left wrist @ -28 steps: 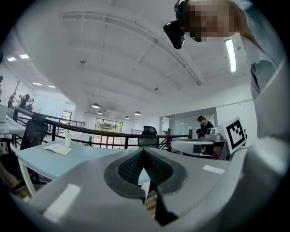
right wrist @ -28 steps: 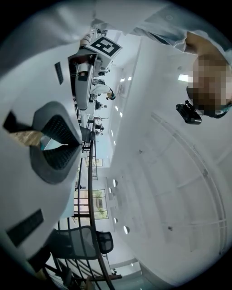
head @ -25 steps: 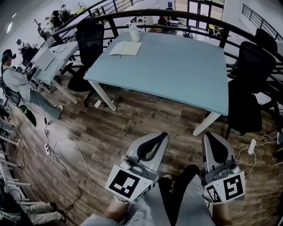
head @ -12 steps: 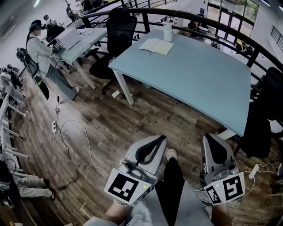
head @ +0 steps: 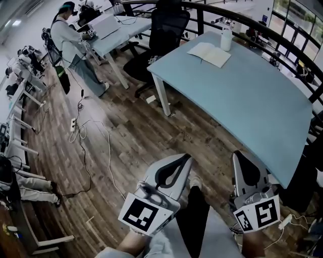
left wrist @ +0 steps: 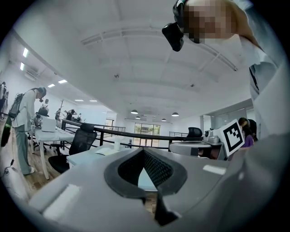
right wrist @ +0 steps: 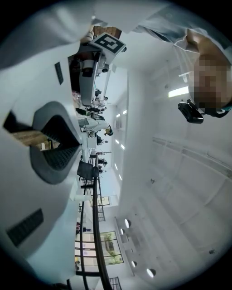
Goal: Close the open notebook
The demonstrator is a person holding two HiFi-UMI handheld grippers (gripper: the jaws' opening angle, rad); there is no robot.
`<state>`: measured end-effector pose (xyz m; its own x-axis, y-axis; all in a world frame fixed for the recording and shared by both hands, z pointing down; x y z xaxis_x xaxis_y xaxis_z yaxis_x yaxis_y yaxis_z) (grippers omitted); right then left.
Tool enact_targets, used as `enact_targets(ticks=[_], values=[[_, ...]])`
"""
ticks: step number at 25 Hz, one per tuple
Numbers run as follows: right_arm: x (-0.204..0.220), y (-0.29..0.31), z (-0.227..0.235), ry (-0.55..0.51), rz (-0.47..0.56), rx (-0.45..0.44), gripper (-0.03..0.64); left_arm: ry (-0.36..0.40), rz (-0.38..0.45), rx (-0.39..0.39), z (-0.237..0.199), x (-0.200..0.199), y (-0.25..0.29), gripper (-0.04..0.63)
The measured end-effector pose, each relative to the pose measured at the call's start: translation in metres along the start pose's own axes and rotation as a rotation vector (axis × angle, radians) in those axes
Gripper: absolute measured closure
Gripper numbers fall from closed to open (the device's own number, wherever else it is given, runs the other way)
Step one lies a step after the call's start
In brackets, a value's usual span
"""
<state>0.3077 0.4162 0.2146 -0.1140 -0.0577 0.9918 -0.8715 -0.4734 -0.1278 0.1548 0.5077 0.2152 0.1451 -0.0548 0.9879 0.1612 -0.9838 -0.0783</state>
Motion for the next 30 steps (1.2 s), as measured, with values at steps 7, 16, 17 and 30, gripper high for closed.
enact_targets(ticks=[7, 16, 17, 30], values=[[0.007, 0.071, 0.035, 0.012, 0.001, -0.098, 0.615, -0.003, -0.001, -0.101, -0.044, -0.001, 0.041, 0.592], [0.012, 0.137, 0.076, 0.018, 0.002, -0.195, 0.615, 0.029, 0.003, -0.188, -0.082, -0.009, 0.091, 0.592], [0.013, 0.142, 0.08, 0.015, 0.001, -0.199, 0.615, 0.03, 0.003, -0.193, -0.085, -0.01, 0.096, 0.592], [0.028, 0.196, 0.102, 0.054, 0.003, -0.206, 0.615, 0.045, -0.039, -0.268, -0.125, -0.005, 0.11, 0.592]])
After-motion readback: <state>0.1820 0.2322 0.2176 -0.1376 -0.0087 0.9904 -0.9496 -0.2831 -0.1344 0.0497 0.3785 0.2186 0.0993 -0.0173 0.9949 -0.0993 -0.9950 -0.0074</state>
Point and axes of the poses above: the fingertips, and each gripper's own axes: y forward along the fingers, z to its right, x out of its underside, the point moved 6 cm from there along -y, backward along the fingers, and after that the axes turned 10 degrees about z, right-handed, at the moved point
